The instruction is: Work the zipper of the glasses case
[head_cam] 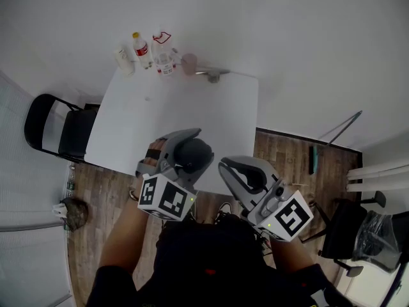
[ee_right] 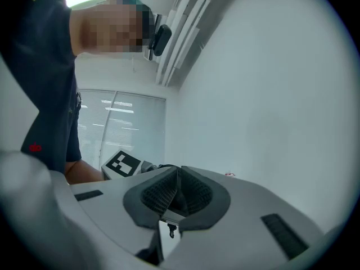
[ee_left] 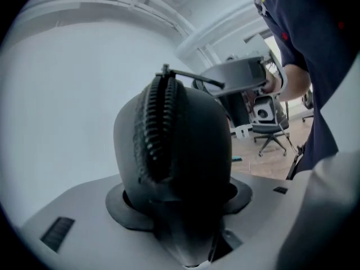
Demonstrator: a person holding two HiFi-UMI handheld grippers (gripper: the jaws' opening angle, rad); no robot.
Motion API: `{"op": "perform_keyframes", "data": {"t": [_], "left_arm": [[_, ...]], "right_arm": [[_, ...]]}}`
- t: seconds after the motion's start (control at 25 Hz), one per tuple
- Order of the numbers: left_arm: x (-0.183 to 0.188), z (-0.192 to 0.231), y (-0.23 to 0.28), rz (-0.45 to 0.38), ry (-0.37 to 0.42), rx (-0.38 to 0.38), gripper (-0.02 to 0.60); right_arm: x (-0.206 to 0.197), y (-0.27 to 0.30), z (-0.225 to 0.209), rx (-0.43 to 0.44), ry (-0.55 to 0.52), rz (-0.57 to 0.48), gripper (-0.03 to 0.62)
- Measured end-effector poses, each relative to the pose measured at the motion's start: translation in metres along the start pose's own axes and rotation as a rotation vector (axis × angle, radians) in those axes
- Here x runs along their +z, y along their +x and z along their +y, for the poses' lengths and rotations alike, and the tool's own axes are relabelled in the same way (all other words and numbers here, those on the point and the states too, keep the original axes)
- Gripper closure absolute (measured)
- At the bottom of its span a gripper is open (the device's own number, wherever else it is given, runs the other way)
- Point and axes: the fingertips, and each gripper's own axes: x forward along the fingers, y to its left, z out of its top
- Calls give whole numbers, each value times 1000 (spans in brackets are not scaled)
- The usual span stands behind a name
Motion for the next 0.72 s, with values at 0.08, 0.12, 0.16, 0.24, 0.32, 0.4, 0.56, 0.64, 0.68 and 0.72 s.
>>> {"op": "perform_keyframes", "data": {"t": [0.08, 0.12, 0.16, 0.24, 0.32, 0.4, 0.56, 0.64, 0.68, 0.72], "left_arm": [[10, 4, -4, -63, -88, -10, 305], [17, 6, -7, -104, -143, -18, 305], [24, 10, -11, -152, -207, -26, 305], [39, 19, -21, -254, -368, -39, 305], [52, 27, -34, -354, -522, -51, 305], [64, 35, -49, -455, -636, -55, 305], [81, 49, -76, -604, -771, -3, 305], [87, 52, -83, -612, -768, 34, 305], [90, 52, -86, -607, -759, 51, 305], [92, 53, -90, -601, -751, 69, 305]], "right_arm": [[1, -7, -12, -23, -27, -5, 577], [1, -10, -17, -38, -36, -5, 577], [2, -13, -23, -55, -38, -6, 579], [5, -20, -33, -88, -34, -17, 579], [7, -29, -43, -116, -34, -24, 579], [8, -39, -51, -134, -33, -22, 579], [7, -59, -67, -155, -18, -17, 579], [7, -68, -76, -161, -10, -14, 579], [7, -72, -79, -160, -7, -13, 579], [8, -76, -81, -157, -7, -13, 579]]}}
